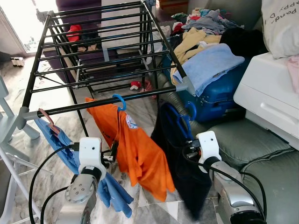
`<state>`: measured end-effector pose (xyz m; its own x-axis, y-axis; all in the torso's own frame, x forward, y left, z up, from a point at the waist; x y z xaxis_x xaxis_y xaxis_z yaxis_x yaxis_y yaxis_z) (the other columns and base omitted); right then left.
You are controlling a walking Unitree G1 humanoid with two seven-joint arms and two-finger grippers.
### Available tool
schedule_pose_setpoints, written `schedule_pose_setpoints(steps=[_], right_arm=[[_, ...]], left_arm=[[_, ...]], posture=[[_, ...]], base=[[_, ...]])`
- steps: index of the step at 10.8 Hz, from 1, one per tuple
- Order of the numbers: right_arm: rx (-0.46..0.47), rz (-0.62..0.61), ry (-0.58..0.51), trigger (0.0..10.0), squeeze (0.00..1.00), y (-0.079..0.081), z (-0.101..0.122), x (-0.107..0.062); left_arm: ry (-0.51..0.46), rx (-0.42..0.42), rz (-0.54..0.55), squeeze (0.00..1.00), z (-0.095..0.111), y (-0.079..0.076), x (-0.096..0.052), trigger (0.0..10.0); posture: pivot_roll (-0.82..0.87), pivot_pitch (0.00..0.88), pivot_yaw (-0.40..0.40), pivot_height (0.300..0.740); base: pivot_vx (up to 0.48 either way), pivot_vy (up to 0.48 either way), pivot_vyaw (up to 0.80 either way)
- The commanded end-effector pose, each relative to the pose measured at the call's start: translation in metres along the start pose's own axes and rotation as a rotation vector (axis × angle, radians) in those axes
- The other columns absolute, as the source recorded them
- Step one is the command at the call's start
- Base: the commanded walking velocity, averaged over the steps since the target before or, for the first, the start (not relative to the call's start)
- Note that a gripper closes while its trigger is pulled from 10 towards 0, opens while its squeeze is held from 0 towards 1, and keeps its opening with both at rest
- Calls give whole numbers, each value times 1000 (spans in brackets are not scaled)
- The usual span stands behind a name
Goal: Hang hanger
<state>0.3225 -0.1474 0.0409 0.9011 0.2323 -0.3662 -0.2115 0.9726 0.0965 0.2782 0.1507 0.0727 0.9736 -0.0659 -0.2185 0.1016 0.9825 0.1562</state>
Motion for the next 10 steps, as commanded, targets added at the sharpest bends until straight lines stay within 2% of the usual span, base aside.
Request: schedule_pose_setpoints(steps=[1,3,10], right_arm=[[0,16,-54,10000,0,7,19,2],[3,9,-42,10000,0,5,22,1],[35,24,-32,10000,0,17,26,1]], left_arm=[[10,5,9,0,-4,2,1,10000],[9,5,10,0,-4,1,2,10000],[11,-7,26,0,-4,2,6,10000]], posture=[[-33,0,32,740],[-36,0,25,740],[-41,0,16,740]], base=[[0,0,0],[0,0,0],[-254,0,0]])
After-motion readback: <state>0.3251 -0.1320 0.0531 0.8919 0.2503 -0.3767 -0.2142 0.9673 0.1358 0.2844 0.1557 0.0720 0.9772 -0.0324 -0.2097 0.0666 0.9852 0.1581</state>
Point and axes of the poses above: a point about 5 cm out from each wrist's last joint towards the gripper, its own x axis pointing out of the wrist towards the gripper, its own z axis along the axis of the wrist's last joint, y = z × x, the point moved 4 cm from there along x, pointing out of the wrist towards the gripper, and after that the axes turned 10 degrees about x, right-handed, at the moved point
